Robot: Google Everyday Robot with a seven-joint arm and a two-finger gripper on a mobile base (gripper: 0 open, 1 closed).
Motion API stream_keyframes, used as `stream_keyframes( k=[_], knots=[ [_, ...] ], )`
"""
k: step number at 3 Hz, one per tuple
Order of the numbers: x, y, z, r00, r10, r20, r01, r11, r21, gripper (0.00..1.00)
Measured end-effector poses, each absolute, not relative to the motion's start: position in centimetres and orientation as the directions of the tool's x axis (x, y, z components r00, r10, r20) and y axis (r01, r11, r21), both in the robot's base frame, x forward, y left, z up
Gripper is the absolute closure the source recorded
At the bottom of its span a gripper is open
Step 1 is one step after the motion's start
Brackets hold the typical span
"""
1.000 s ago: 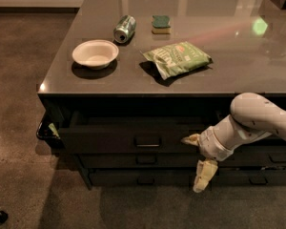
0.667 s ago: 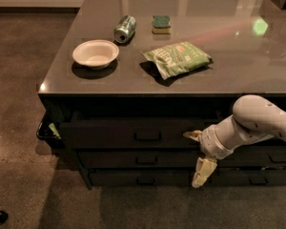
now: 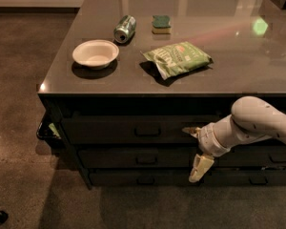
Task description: Close top drawer
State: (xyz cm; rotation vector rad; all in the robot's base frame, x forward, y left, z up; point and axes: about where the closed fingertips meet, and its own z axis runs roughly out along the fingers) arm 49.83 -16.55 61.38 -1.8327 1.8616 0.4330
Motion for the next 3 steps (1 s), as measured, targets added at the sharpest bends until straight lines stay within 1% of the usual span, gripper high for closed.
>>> stream_keyframes(
  k=[2, 3],
  knots=[
    [52.5, -16.7, 59.1, 0.052, -0.816, -0.575, -0.988, 0.04, -0.146, 0.0],
    [52.6, -16.5, 58.8, 0.062, -0.817, -0.574, -0.988, 0.031, -0.152, 0.0]
  ],
)
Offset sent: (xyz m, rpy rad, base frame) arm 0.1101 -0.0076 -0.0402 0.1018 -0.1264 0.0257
